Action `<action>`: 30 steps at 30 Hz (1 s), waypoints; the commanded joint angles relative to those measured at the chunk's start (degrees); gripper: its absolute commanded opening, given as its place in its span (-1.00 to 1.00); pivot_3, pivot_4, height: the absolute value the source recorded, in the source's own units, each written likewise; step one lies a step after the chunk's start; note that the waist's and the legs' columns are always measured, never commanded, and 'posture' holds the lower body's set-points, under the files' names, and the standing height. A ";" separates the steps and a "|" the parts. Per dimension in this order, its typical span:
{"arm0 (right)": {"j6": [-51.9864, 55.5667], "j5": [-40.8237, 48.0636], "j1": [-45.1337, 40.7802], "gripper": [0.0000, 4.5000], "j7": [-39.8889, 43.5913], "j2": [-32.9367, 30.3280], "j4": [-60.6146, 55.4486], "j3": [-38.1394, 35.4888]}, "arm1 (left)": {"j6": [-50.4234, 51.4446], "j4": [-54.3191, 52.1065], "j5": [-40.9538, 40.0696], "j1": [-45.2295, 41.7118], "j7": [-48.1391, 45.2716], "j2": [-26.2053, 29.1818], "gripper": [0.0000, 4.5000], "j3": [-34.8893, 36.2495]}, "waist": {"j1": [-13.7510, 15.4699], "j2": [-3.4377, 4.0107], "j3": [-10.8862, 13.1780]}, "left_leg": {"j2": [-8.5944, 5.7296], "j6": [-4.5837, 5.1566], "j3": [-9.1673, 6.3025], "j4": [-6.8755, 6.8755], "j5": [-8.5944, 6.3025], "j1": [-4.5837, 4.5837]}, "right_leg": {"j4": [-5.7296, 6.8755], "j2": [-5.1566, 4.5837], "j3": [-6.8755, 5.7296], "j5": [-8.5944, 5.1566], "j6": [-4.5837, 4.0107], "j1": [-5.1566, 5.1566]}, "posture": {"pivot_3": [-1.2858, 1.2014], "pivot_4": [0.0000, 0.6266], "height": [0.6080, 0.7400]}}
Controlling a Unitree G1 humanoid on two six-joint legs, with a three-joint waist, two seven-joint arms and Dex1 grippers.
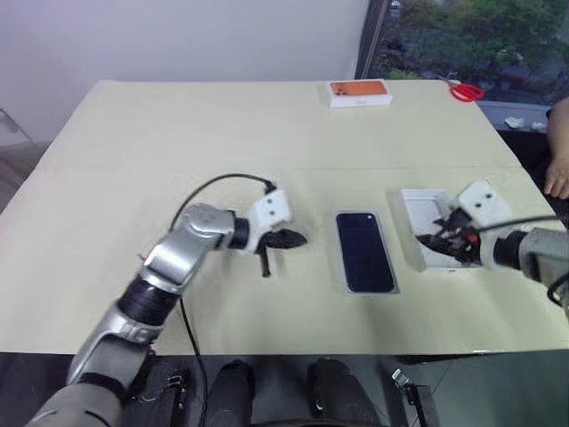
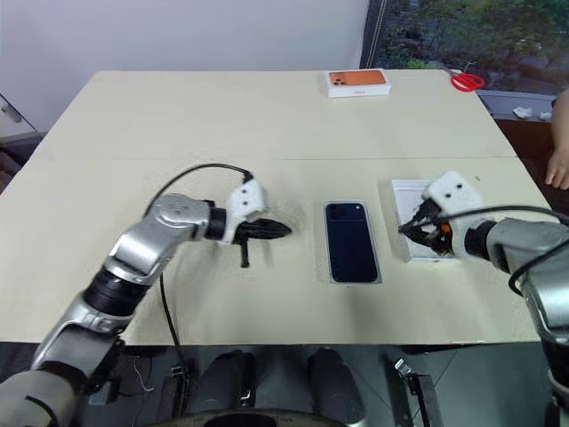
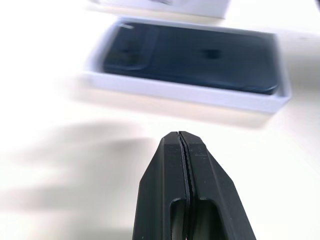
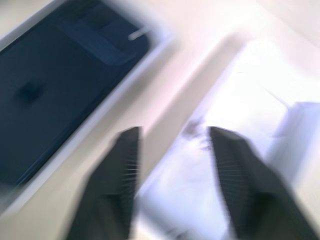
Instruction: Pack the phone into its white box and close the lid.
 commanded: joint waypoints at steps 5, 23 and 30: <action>8.12 1.60 -8.10 0.60 -3.70 1.84 3.65 1.70 | -10.37 -0.50 -2.65 4.02 -0.72 0.73 -1.00 5.33 | 0.63 0.02 0.02 | -0.09 0.01 0.03 0.10 0.00 -0.08 | -0.07 -0.12 0.00 0.01 0.00 0.02 | 0.03 -0.52 0.78; 27.11 1.99 -23.82 0.99 -13.10 7.63 17.68 6.33 | -14.02 -0.15 -4.83 4.96 -3.89 0.92 -1.00 5.06 | 0.08 0.08 0.02 | -0.07 0.05 0.05 0.04 -0.03 -0.08 | -0.04 -0.08 0.01 0.01 0.01 -0.06 | 0.03 -0.52 0.78; 27.11 2.26 -24.95 -0.26 -14.09 7.64 21.75 9.03 | -13.15 -1.31 -5.08 5.85 -2.87 0.82 -1.00 5.34 | 0.03 0.08 0.02 | -0.06 0.06 0.04 0.02 -0.04 -0.08 | -0.03 -0.06 0.01 0.01 0.01 -0.09 | 0.03 -0.52 0.78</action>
